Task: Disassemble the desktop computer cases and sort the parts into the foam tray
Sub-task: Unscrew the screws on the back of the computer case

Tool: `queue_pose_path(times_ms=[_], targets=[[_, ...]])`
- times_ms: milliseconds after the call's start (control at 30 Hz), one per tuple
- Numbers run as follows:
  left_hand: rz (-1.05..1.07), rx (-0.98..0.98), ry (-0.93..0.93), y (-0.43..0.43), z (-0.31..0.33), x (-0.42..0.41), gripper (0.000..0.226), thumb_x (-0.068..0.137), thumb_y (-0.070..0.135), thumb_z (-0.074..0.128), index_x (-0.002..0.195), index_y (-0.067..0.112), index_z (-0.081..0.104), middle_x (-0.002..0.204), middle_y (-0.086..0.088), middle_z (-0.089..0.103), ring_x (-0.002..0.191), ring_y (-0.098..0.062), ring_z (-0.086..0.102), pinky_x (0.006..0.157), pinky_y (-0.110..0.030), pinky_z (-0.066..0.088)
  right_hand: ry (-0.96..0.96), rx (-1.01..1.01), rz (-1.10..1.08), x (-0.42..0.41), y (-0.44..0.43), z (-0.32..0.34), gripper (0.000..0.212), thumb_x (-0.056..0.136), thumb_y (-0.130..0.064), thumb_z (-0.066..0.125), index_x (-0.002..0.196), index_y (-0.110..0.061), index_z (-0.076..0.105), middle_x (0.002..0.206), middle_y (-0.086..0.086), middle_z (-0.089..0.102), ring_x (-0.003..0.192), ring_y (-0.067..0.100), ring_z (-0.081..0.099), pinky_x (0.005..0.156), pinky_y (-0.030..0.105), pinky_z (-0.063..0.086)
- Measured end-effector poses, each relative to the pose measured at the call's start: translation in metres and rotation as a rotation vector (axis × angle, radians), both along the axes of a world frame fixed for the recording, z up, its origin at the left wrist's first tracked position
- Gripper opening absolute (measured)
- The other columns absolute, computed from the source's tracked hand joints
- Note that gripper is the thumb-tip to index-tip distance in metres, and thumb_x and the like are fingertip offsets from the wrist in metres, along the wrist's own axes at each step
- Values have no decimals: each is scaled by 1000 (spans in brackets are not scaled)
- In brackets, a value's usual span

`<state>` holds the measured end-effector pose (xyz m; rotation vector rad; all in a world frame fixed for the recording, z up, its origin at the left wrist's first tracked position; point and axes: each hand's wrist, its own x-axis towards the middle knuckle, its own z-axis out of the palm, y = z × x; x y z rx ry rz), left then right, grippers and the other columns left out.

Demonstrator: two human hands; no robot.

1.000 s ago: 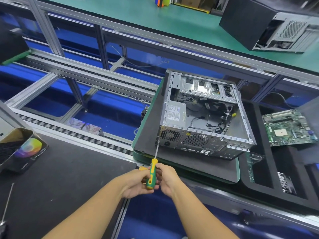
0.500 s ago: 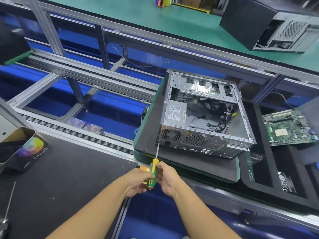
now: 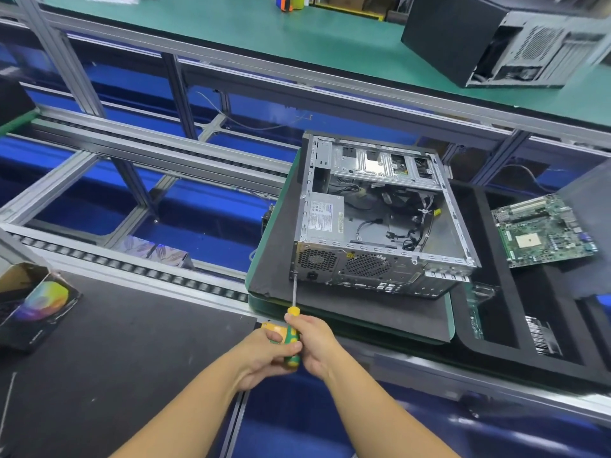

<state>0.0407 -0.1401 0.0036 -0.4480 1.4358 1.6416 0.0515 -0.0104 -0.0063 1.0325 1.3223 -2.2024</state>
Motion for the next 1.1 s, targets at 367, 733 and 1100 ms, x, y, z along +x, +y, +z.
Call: queue_pose_path(times_ms=[367, 733, 1100], targets=[[-120, 71, -6, -3, 9, -2, 32, 91, 13, 73, 118, -1, 60, 105, -17, 70, 92, -25, 66, 83, -36, 57, 19, 35, -16, -4, 0, -2, 7, 99, -9, 61, 96, -3, 62, 82, 11, 72, 73, 24, 69, 65, 35, 57], [-28, 130, -100, -10, 3, -1, 21, 98, 1, 57, 118, -4, 62, 107, -21, 73, 94, -28, 73, 79, -39, 59, -42, -102, 68, -2, 8, 3, 33, 103, -28, 41, 115, -8, 64, 108, 7, 77, 80, 22, 70, 74, 35, 49], [150, -277, 210, 9, -4, -28, 16, 96, 32, 63, 93, 17, 65, 100, -8, 70, 88, -18, 64, 73, -32, 49, 24, -4, -47, -3, 0, -1, 22, 97, -3, 62, 116, 5, 54, 77, 14, 62, 61, 19, 62, 60, 36, 57]])
